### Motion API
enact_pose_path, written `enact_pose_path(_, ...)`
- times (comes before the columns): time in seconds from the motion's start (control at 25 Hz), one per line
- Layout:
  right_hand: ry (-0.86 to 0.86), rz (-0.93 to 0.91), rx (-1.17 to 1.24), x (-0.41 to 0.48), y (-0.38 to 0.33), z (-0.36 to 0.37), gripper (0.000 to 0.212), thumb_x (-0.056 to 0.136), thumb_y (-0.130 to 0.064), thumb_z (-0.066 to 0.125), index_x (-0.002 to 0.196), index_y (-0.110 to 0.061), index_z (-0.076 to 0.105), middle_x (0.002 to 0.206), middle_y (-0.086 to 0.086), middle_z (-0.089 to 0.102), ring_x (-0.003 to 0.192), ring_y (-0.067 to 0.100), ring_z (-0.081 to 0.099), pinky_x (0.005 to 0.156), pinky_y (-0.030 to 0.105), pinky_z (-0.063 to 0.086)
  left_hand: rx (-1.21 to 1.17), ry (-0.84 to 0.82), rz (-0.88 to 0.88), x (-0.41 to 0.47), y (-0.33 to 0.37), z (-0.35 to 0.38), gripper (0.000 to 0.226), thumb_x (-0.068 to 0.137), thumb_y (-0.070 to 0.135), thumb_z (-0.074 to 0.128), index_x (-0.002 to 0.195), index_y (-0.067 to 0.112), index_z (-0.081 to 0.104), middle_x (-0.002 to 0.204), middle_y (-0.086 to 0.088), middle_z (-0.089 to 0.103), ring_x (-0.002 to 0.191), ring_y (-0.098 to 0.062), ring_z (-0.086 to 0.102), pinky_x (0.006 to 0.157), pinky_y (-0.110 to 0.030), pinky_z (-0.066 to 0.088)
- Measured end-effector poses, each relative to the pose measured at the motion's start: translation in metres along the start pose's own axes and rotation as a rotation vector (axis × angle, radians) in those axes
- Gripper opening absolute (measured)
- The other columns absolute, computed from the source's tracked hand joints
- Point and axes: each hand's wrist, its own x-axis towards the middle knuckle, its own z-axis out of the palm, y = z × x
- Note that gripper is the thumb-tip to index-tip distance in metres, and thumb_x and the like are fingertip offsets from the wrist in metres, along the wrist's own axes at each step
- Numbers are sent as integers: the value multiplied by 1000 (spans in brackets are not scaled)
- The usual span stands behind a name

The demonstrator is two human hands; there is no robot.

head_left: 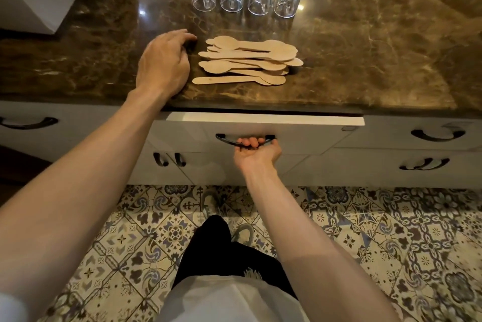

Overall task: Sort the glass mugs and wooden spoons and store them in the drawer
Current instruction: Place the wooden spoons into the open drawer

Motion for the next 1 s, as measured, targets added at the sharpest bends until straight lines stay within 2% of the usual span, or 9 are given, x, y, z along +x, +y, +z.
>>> enact_pose_path(0.36, 159, 46, -43, -30, 1, -46, 47, 94, -41, 34, 53, -19, 34, 39, -3, 29, 43, 15, 23, 49, 24, 27, 5, 12, 3, 3, 3, -6, 39, 95, 18, 34, 130, 22, 52, 140, 0, 49, 129, -20, 41, 109, -41, 32)
enact_pose_path(0.64, 241, 55, -53, -60, 3, -89, 39, 90, -34, 36, 55, -19, 32, 47, -2, 27, 46, 14, 22, 50, 24, 26, -12, 3, 20, 4, 7, -8, 40, 95, 18, 35, 131, 21, 52, 141, 0, 49, 129, -21, 41, 109, -40, 32)
enact_pose_path(0.8, 299, 77, -54, -75, 3, -114, 32, 87, -28, 37, 58, -17, 36, 51, 0, 32, 48, 15, 26, 53, 24, 32, -20, -5, 16, 3, 5, -5, 39, 95, 19, 34, 131, 22, 51, 139, 1, 49, 128, -20, 42, 107, -40, 33)
enact_pose_path(1.0, 374, 100, -79, -92, 4, -143, 33, 87, -28, 36, 58, -12, 42, 54, 6, 39, 50, 19, 32, 57, 30, 39, -1, -4, 4, -1, 2, 0, 39, 94, 20, 33, 130, 22, 51, 138, 0, 50, 127, -21, 43, 106, -38, 33)
